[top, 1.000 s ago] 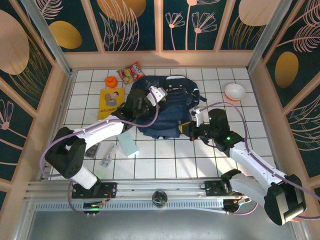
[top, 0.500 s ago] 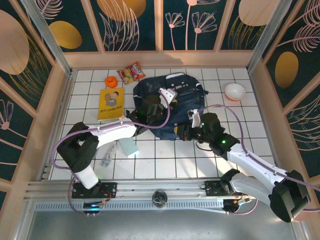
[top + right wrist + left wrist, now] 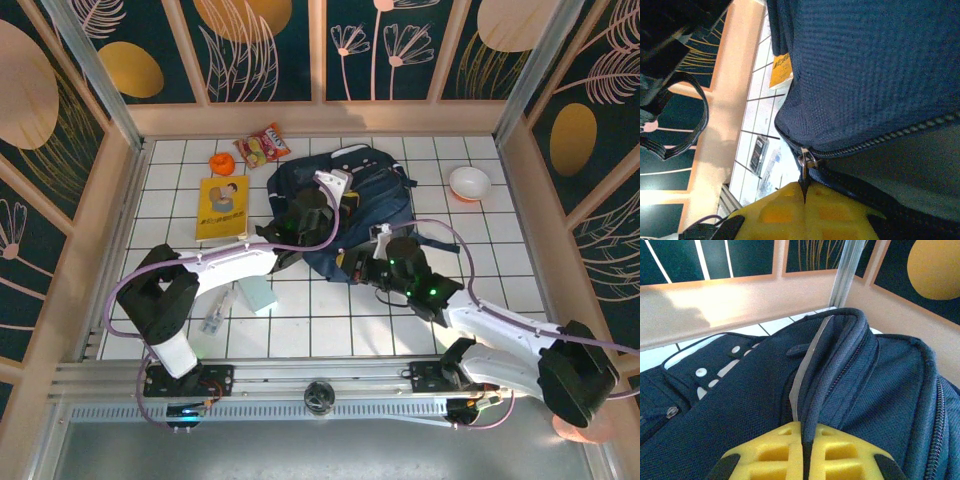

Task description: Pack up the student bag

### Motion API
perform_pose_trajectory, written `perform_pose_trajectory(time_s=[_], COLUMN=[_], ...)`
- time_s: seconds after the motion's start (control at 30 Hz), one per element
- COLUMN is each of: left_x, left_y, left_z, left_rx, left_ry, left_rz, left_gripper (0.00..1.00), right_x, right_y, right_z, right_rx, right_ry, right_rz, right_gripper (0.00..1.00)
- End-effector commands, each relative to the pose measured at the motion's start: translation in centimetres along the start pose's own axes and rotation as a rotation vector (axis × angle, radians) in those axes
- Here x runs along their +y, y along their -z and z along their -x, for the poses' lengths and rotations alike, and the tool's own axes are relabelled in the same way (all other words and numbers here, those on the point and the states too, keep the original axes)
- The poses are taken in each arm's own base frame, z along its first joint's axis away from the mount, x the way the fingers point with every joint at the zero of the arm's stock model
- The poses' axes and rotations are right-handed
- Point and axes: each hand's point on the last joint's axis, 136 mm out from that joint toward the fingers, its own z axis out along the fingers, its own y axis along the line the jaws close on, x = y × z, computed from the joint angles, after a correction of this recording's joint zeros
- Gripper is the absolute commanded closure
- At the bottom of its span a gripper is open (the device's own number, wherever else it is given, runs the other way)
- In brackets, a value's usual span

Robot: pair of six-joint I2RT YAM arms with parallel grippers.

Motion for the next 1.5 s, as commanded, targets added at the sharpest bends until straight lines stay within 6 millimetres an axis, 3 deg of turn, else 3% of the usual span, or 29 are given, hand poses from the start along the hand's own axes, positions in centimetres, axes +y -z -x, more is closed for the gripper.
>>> perform_pose_trajectory(time_s=[0.0,0.27,0.4,0.57,0.83,1.07,1.2,1.33,1.47], left_x=[-3.0,-3.9,-3.0,-2.7,-3.1,-3.5,-3.3,-3.3,-3.6], left_y=[1.0,1.4,1.7,2.1,2.6,2.7,2.3,2.2,2.5], left_z=[7.6,7.8,7.7,7.6,7.4,7.2,6.8,6.5,6.3], left_rx=[-0.241,-0.244,-0.251,-0.243,-0.219,-0.195,-0.163,-0.137,-0.12], left_ry=[0.094,0.103,0.063,-0.005,-0.038,-0.038,-0.036,-0.036,-0.036], left_rz=[-0.103,-0.155,-0.103,-0.09,-0.165,-0.24,-0.229,-0.23,-0.249], left_gripper=[1.0,1.0,1.0,1.0,1.0,1.0,1.0,1.0,1.0], right_x=[1.5,2.3,2.0,1.5,0.3,0.5,0.8,0.8,0.9], right_y=[-0.7,-2.0,-1.6,0.5,6.4,9.3,9.0,8.6,8.5], right_z=[0.7,0.3,0.1,0.3,3.1,5.5,5.5,5.6,6.0], right_rx=[-0.039,-0.034,-0.031,-0.056,-0.19,-0.258,-0.233,-0.229,-0.236], right_ry=[-0.04,-0.078,-0.078,-0.065,-0.053,-0.078,-0.101,-0.129,-0.127], right_rz=[0.055,0.077,0.059,0.017,-0.061,0.002,0.025,0.038,0.04], right_gripper=[1.0,1.0,0.99,0.69,0.39,0.31,0.3,0.16,0.12])
